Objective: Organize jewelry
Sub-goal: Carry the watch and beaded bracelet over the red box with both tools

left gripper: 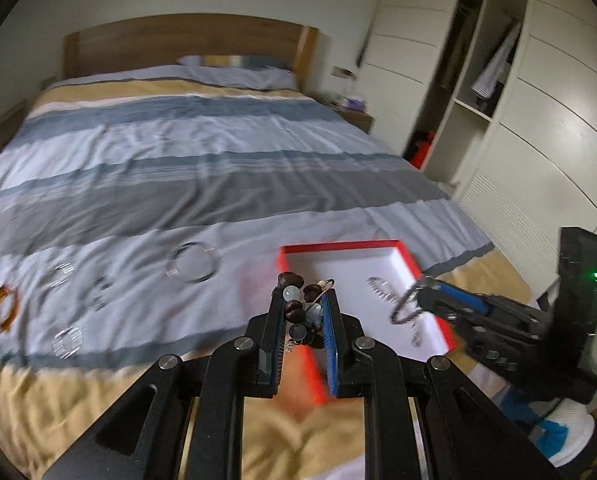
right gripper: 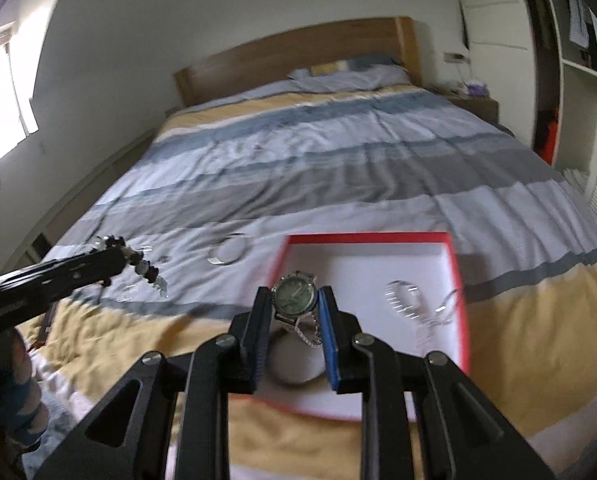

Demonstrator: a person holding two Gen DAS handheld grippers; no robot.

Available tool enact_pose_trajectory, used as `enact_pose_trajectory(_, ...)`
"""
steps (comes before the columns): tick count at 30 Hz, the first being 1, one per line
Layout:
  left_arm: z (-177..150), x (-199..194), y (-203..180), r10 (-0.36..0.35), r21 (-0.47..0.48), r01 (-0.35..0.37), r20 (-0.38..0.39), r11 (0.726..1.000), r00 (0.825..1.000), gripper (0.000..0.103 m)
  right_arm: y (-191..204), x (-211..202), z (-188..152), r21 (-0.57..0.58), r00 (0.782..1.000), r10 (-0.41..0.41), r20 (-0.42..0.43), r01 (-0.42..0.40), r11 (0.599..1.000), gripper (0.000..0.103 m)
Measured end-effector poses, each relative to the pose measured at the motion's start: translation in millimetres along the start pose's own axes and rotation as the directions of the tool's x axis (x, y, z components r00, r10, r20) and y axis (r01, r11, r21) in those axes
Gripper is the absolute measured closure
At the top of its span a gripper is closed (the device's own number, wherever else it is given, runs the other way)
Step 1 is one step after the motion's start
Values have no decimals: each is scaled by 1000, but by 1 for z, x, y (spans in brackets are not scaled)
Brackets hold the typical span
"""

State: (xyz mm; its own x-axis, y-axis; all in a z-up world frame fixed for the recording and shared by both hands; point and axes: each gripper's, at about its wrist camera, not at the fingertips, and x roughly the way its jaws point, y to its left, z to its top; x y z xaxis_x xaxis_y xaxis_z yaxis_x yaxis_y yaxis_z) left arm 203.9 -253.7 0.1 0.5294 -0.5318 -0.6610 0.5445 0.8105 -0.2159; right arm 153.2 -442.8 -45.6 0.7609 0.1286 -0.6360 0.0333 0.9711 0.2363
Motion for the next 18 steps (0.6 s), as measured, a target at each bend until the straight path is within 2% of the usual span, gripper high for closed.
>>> enact_pose_trajectory(7,24,89,-33,-48,47,52,-70,998,996,86,-61,62,18,39,996,-65,-61,67,997,81)
enact_pose_trajectory(12,16,143,-32,-37,30,42,-140,999,989,86,-88,102,25,60,990,-69,-123,77,995,81)
enact_pose_trajectory(18,1,181,-18,-14,-2,14,-195,1000,981,86,-101,137,27,25,975,-94,-199,101,995,81)
